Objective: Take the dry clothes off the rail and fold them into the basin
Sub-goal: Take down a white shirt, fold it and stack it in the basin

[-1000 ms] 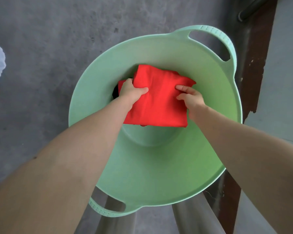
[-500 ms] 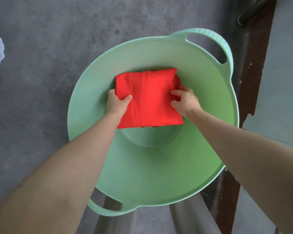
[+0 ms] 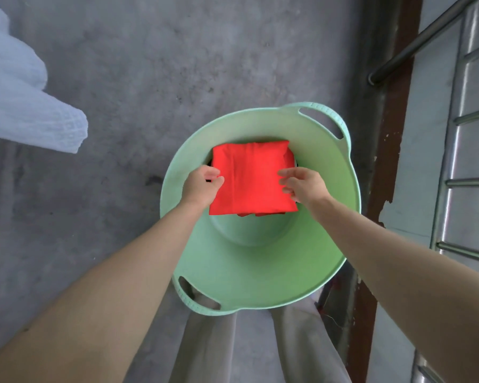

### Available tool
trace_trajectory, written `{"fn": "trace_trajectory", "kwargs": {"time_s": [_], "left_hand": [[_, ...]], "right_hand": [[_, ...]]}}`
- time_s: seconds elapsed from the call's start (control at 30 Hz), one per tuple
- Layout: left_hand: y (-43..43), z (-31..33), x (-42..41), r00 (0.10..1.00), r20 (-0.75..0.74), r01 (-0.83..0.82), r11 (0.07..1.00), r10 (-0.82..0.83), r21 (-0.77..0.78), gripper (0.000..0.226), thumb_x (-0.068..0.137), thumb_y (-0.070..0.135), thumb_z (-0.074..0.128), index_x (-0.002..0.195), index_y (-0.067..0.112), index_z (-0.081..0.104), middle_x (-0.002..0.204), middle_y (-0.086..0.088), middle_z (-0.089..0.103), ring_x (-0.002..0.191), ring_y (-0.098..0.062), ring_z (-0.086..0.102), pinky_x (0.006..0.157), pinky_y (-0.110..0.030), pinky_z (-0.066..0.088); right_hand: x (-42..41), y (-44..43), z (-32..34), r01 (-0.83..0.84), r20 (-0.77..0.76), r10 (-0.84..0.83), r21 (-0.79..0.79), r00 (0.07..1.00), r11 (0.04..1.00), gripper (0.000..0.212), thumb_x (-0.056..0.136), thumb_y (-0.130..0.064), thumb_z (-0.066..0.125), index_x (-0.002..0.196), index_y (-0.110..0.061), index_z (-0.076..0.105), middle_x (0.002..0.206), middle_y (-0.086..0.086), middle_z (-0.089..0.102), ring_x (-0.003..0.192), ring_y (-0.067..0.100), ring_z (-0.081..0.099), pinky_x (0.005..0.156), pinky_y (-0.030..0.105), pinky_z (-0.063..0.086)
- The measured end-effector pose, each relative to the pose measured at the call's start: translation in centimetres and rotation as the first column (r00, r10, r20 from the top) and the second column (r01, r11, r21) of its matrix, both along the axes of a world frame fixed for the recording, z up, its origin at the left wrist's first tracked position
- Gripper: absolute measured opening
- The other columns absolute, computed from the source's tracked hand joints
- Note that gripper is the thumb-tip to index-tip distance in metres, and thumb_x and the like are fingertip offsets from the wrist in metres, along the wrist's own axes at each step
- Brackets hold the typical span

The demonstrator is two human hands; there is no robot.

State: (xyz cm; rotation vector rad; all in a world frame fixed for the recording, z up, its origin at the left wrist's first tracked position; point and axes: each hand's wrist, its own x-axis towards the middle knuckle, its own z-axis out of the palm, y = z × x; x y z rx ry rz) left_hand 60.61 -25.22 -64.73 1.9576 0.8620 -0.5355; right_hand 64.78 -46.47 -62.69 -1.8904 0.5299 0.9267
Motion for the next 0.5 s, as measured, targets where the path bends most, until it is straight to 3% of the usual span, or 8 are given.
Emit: {"fn": "trace_trajectory", "kwargs": {"time_s": [0.1, 0.23, 0.33, 0.5], "left_hand": [[0.3, 4.4, -0.1, 0.999, 0.045, 0.032, 0.998, -0.03, -0.051, 0.01, 0.085, 0.009, 0.06, 0.089, 0.016, 0.065, 0.088, -0.001, 0.065, 0.085, -0.021, 0.065, 0.077, -0.03, 0.052], [0.9, 10.8, 0.8, 0.99, 0.123, 0.082, 0.991, -0.069, -0.108, 0.024, 0.085, 0.0, 0.057, 0.071, 0.019, 0.056, 0.072, -0.001, 0.062, 0.056, -0.003, 0.059, 0.051, -0.007, 0.04], [1.5, 16.2, 0.9, 0.983, 0.175, 0.07, 0.99, -0.047, -0.125, 0.028, 0.086, -0.002, 0.055, 0.069, 0.019, 0.051, 0.069, -0.001, 0.06, 0.045, 0.007, 0.054, 0.048, -0.004, 0.037], [2.5, 25.2, -0.2, 0.972, 0.225, -0.02, 0.982, 0.063, -0.188, 0.026, 0.09, -0.001, 0.052, 0.072, 0.017, 0.05, 0.07, -0.001, 0.06, 0.052, 0.002, 0.056, 0.048, -0.006, 0.039]], "right_hand": [[0.0, 1.2, 4.5, 0.018, -0.039, -0.014, 0.113, 0.999, 0.993, 0.023, 0.089, 0.001, 0.053, 0.105, -0.013, 0.062, 0.075, -0.003, 0.059, 0.059, 0.008, 0.05, 0.041, 0.01, 0.034], [0.2, 2.1, 11.0, 0.066, -0.031, -0.062, 0.193, 0.998, 0.979, 0.022, 0.09, 0.001, 0.05, 0.104, -0.012, 0.061, 0.075, -0.001, 0.059, 0.058, 0.009, 0.048, 0.045, 0.013, 0.033], [-0.3, 2.4, 16.1, 0.105, -0.018, -0.103, 0.228, 0.994, 0.968, 0.018, 0.094, -0.012, 0.048, 0.102, -0.016, 0.064, 0.08, -0.001, 0.063, 0.062, 0.008, 0.052, 0.056, 0.02, 0.037], [-1.9, 3.3, 24.0, 0.154, 0.036, -0.172, 0.3, 0.984, 0.941, 0.021, 0.093, -0.012, 0.048, 0.09, -0.021, 0.067, 0.08, -0.005, 0.064, 0.064, 0.007, 0.052, 0.061, 0.021, 0.037]]}}
